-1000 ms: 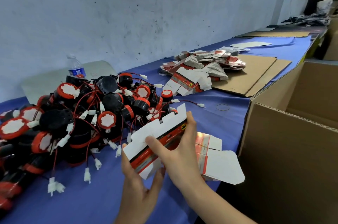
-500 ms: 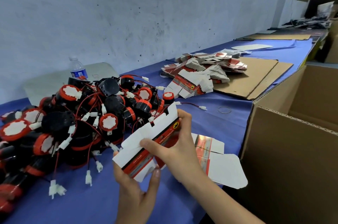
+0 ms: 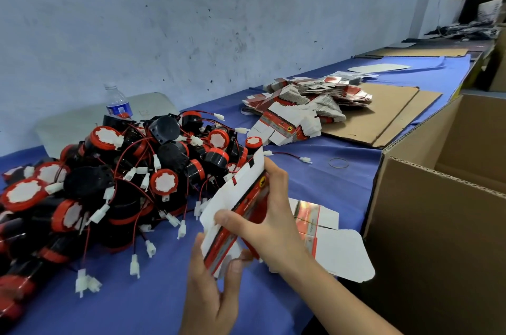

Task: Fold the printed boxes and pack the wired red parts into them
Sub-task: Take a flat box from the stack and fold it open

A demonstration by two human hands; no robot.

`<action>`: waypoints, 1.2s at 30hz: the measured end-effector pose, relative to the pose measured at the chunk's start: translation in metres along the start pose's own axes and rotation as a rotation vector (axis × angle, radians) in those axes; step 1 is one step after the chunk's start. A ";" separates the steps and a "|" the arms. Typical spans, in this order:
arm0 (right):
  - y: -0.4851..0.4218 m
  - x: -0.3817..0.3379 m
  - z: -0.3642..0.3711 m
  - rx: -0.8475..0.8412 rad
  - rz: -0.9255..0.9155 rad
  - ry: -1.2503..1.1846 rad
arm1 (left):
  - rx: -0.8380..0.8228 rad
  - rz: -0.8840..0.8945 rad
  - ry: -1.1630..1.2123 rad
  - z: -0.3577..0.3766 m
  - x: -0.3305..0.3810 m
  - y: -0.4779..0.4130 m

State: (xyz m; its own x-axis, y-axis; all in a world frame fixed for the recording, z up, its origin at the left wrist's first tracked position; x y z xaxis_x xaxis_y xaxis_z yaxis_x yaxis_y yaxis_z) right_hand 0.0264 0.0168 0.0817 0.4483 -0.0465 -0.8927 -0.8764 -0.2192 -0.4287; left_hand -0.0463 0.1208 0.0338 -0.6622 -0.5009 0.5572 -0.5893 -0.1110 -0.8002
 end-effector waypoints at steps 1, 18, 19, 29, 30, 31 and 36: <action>-0.001 0.001 0.001 -0.036 0.015 -0.005 | -0.013 -0.014 0.011 0.001 -0.002 -0.001; 0.022 0.004 0.023 -0.476 -0.007 -0.137 | -0.128 -0.312 -0.137 0.001 -0.031 -0.003; 0.027 0.004 0.029 -0.482 -0.015 -0.138 | -0.160 -0.357 -0.154 0.003 -0.036 -0.001; 0.025 -0.012 0.007 -0.136 -0.273 0.024 | -0.024 -0.365 0.201 0.000 -0.032 -0.009; 0.025 -0.014 0.007 -0.136 -0.307 0.090 | -0.046 -0.391 0.248 0.001 -0.035 -0.007; 0.025 -0.016 0.007 -0.138 -0.341 0.157 | -0.051 -0.394 0.272 -0.001 -0.035 -0.007; 0.021 -0.012 0.005 -0.174 -0.330 0.302 | 0.030 -0.329 0.245 -0.010 -0.027 -0.007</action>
State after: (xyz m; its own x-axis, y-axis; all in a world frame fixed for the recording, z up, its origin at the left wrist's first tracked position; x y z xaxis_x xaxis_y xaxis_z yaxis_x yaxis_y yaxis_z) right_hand 0.0016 0.0171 0.0822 0.7515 -0.2228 -0.6209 -0.6476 -0.4283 -0.6302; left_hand -0.0287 0.1433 0.0263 -0.5334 -0.2151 0.8180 -0.7767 -0.2584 -0.5744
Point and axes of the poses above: each hand's wrist, its own y-axis away from the middle knuckle, its own z-axis out of the palm, x = y × z, the point moved 8 cm from there along -y, towards the middle knuckle, and after that the axes turned 3 degrees about -x, right-handed, at the moved point
